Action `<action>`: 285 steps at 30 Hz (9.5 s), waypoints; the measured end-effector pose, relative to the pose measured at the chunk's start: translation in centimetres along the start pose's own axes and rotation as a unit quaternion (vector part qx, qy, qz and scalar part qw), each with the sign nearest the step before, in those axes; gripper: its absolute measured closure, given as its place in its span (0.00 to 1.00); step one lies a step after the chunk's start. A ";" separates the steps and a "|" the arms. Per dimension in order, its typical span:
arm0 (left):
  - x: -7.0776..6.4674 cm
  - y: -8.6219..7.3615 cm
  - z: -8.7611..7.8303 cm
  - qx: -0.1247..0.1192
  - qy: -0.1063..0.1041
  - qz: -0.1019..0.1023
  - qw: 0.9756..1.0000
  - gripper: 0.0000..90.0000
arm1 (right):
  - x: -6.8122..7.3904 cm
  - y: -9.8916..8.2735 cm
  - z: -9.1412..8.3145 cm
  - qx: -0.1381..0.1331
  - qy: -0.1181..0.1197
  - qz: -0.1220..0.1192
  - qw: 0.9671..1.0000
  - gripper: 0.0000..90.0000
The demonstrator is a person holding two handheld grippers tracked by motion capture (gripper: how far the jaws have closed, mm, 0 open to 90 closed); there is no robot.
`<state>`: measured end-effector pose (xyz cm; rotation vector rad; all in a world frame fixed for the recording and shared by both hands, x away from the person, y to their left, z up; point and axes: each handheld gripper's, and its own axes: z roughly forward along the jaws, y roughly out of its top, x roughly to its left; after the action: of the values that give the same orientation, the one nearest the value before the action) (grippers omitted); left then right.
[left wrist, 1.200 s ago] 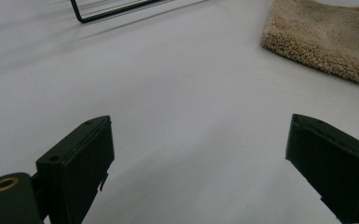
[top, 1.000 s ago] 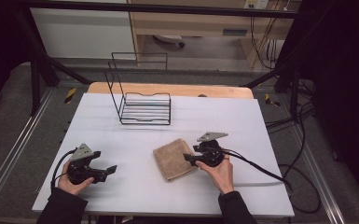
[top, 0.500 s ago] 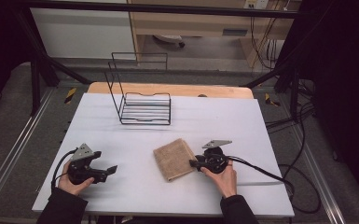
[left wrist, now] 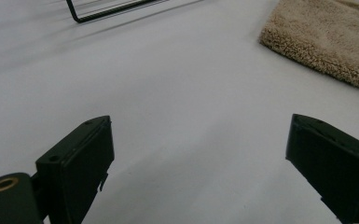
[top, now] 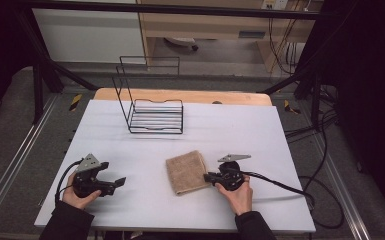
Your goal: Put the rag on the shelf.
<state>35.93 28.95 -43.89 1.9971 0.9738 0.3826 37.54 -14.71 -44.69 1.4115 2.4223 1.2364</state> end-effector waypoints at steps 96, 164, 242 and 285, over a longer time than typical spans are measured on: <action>-7.7 8.1 13.6 0.088 -0.005 -0.049 0.995 0.64 | -3.7 -0.7 -4.2 -0.070 -0.009 -0.056 0.996 0.07; -8.7 7.8 14.0 0.077 -0.009 -0.008 0.997 0.90 | -2.8 5.4 5.0 0.012 0.010 -0.015 1.000 0.89; -8.5 13.2 4.2 -0.087 -0.047 0.032 0.995 0.95 | 3.8 7.5 -4.1 -0.206 0.014 -0.093 0.974 0.93; -4.2 17.6 -1.2 -0.184 -0.004 0.027 0.982 0.95 | 8.0 14.9 -4.4 -0.282 0.018 -0.122 0.951 0.93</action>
<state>41.17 20.69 -28.64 1.6877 0.7800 0.5420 41.43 -7.58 -29.20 0.9029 1.9404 1.7030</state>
